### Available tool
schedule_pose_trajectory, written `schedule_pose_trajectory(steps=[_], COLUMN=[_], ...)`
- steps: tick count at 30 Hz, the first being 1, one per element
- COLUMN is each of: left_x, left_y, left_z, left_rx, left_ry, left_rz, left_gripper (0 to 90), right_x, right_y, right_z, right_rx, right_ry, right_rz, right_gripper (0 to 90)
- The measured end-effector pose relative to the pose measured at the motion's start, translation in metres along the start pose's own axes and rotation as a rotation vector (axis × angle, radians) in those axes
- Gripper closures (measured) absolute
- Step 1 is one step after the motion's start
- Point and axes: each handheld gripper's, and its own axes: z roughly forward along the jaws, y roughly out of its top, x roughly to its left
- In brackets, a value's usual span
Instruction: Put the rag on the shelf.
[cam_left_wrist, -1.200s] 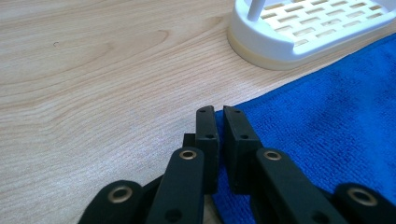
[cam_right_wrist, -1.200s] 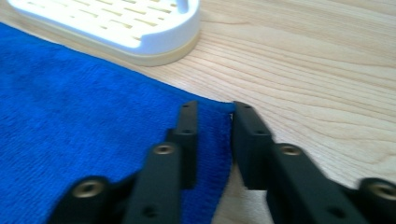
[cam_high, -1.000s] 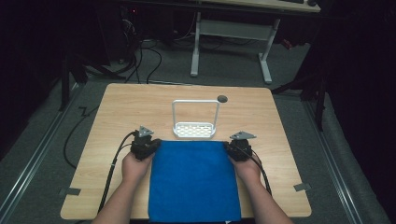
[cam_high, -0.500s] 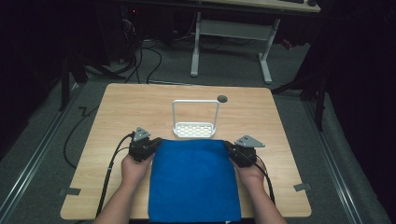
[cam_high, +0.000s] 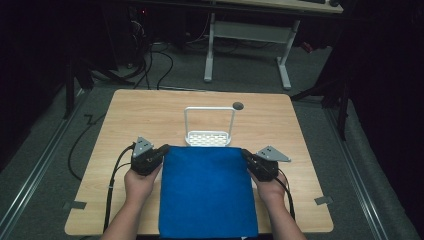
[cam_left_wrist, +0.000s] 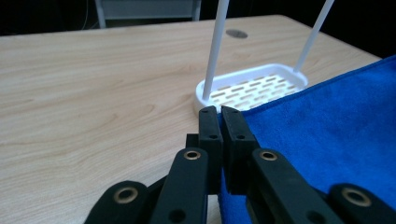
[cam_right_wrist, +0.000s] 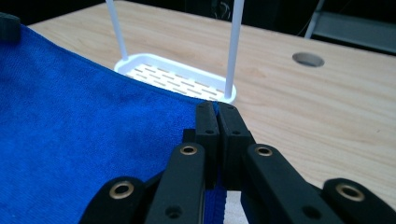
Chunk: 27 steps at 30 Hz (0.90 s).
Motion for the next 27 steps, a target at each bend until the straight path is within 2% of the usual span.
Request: schedule_pose_trajectory(steps=[2,4,8,12,16,20,25,27], left_x=[-0.001,-0.002,-0.007,-0.016,-0.021,-0.026,-0.029,-0.030], left_y=[0.005,0.006,0.016,0.027,0.033,0.042,0.049,0.053], left_z=[-0.009,-0.011,-0.022,-0.035,-0.042,-0.054,-0.064,-0.069], left_rx=[-0.033,-0.041,-0.082,-0.132,-0.166,-0.212,-0.252,-0.274], left_ry=[0.002,0.002,-0.002,-0.010,-0.015,-0.019,-0.022,-0.026], left_rz=[-0.002,-0.002,0.014,0.038,0.044,0.055,0.061,0.060], left_gripper=[87.8,87.8,87.8,87.8,87.8,87.8,87.8,87.9], right_x=[0.003,0.004,0.007,0.010,0.012,0.014,0.015,0.016], right_y=[0.005,0.007,0.013,0.024,0.030,0.039,0.046,0.051], right_z=[-0.007,-0.011,-0.020,-0.034,-0.042,-0.054,-0.063,-0.071], right_rx=[-0.025,-0.041,-0.072,-0.129,-0.156,-0.206,-0.238,-0.268], right_ry=[0.003,0.006,0.005,0.004,0.001,-0.001,-0.003,-0.002], right_rz=[-0.008,-0.005,-0.017,-0.027,-0.032,-0.038,-0.038,-0.045], right_gripper=[88.6,88.5,88.6,88.6,88.6,88.6,88.6,88.6])
